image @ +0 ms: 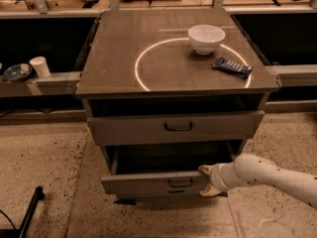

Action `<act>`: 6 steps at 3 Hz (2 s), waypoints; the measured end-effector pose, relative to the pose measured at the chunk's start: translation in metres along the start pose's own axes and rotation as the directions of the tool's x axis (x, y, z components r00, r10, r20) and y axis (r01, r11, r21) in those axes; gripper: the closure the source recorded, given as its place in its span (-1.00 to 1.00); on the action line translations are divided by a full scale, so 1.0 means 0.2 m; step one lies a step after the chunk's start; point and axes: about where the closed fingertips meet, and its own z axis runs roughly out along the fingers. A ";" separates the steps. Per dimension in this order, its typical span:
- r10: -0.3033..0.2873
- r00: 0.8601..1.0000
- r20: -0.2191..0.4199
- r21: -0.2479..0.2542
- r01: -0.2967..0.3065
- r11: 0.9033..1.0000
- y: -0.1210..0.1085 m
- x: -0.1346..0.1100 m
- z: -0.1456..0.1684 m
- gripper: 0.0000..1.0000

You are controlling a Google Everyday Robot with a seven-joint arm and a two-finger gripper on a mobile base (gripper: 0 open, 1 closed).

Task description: Open middle drawer

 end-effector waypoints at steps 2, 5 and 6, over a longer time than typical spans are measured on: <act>0.005 1.000 0.003 -0.020 -0.005 1.000 0.07 -0.01 0.02 -0.98; 0.093 0.993 -0.071 -0.161 -0.104 0.981 0.26 0.08 -0.20 -0.26; 0.132 0.987 -0.095 -0.226 -0.150 0.962 0.41 0.14 -0.24 -0.26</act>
Offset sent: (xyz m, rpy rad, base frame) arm -0.0122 0.0027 -0.0064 0.0018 0.0201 0.0057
